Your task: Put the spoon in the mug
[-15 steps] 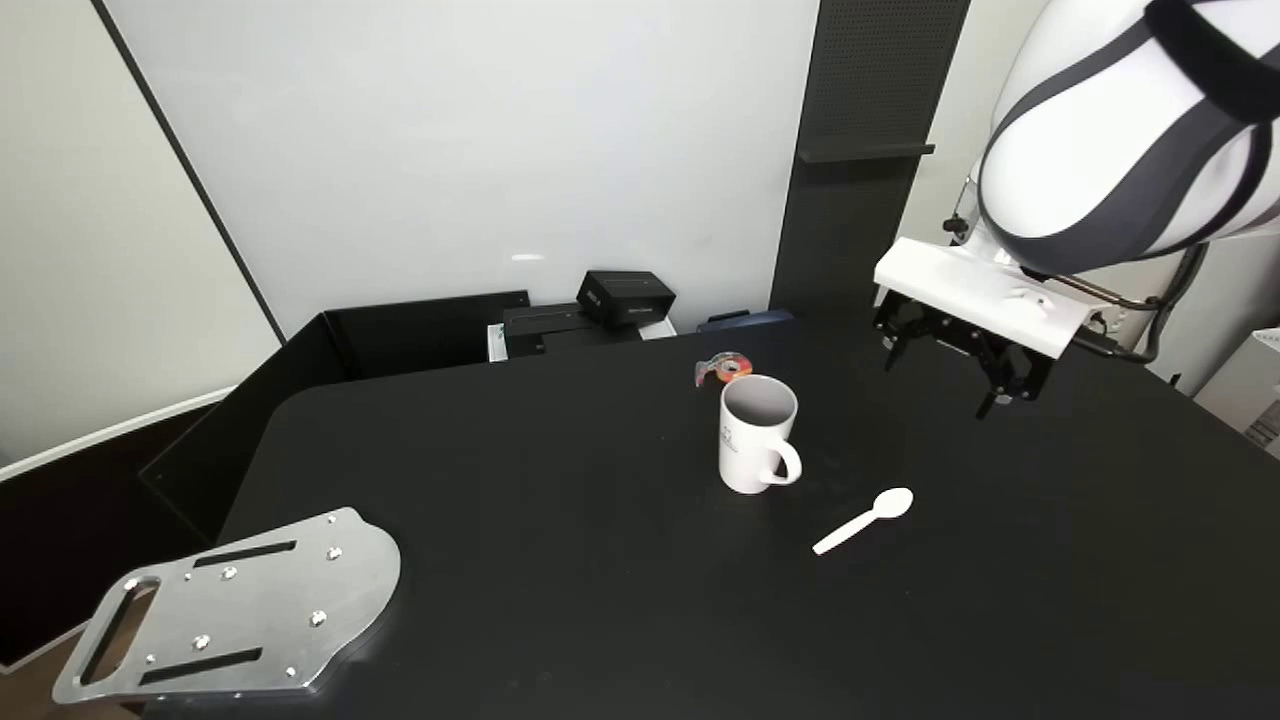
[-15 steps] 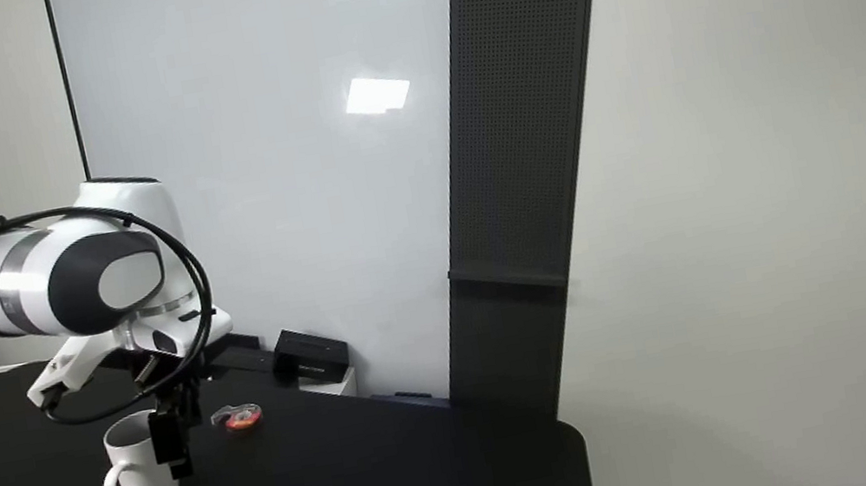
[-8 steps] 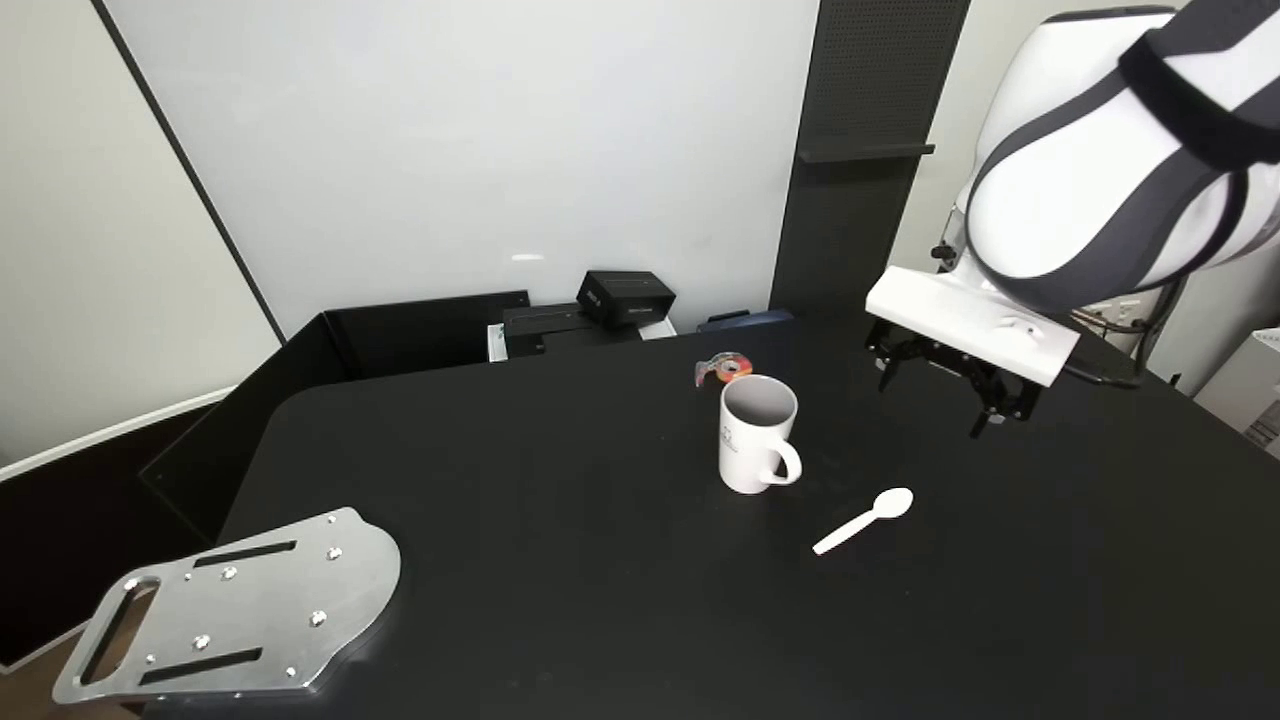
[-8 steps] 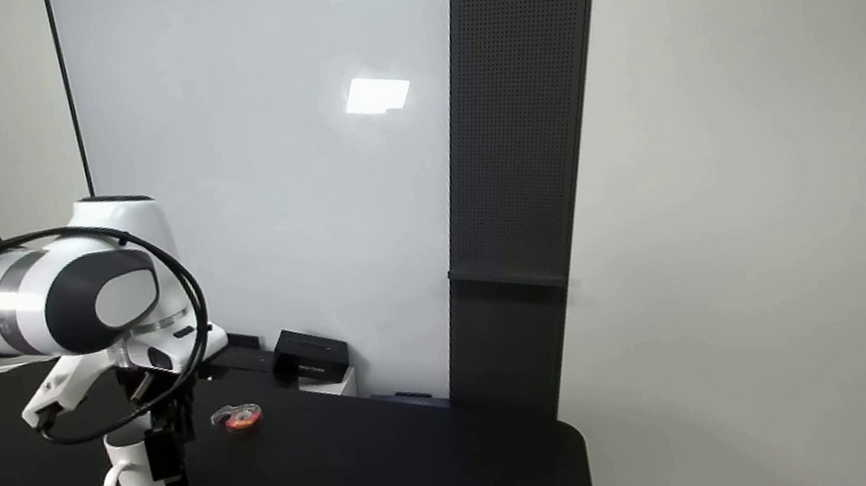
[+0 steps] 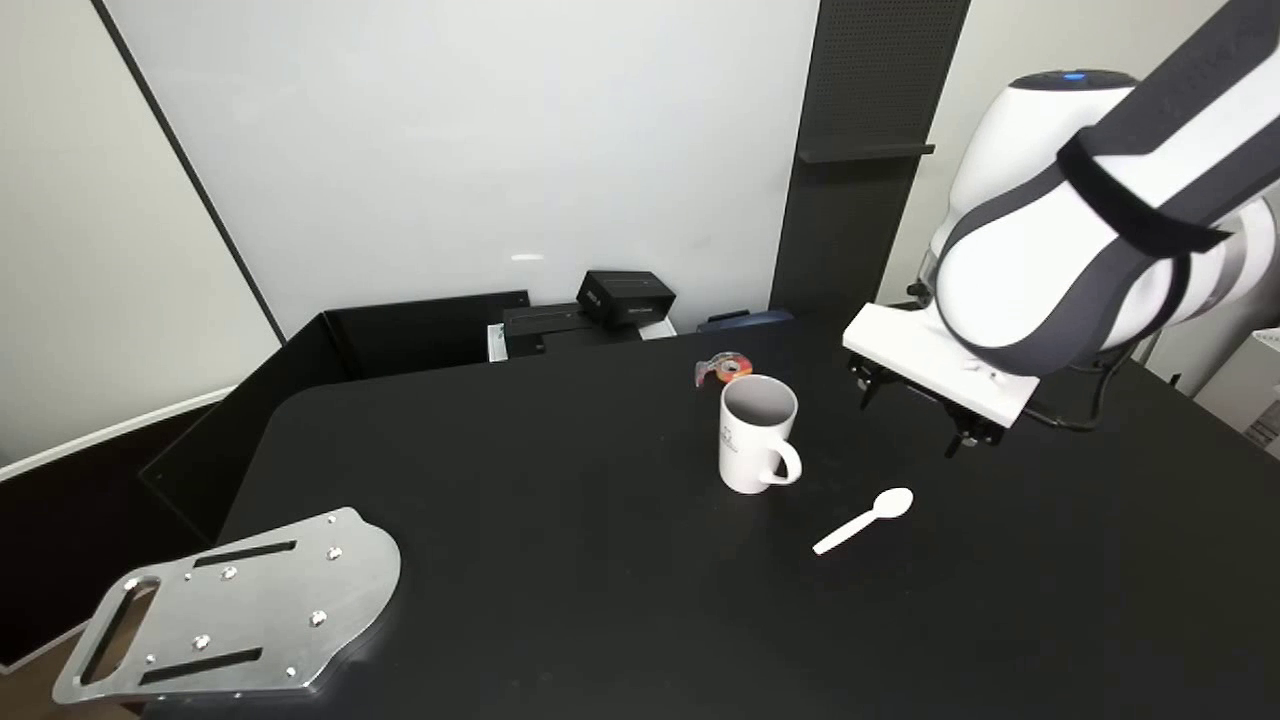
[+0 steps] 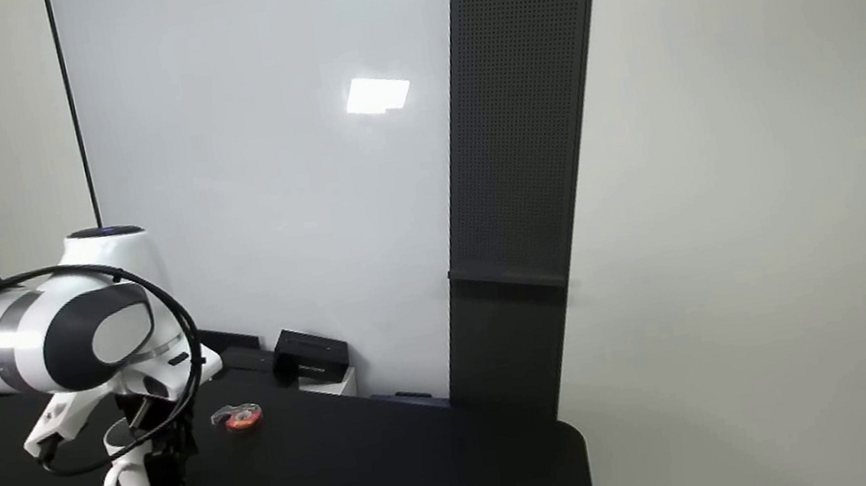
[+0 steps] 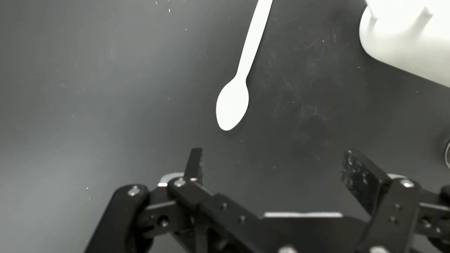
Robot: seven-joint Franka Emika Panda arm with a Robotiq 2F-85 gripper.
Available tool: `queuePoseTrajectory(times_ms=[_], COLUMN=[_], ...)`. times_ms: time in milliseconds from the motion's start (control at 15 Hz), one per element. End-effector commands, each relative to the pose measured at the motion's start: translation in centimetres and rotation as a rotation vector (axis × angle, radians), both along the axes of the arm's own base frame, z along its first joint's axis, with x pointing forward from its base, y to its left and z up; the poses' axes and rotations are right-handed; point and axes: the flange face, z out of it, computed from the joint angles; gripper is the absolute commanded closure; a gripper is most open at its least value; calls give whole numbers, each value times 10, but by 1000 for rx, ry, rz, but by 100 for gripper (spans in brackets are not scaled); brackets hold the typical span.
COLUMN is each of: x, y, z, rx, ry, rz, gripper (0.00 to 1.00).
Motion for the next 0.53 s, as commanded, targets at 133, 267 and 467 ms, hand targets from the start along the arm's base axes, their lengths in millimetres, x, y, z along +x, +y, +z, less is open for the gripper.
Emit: queuePoseTrajectory(times_ms=[133, 267, 467], x=[8, 9, 9], y=[12, 15, 20], z=[-28, -37, -51], rx=[-4, -6, -7], ry=[18, 28, 36], rz=[-38, -36, -25], gripper=[0, 0, 0])
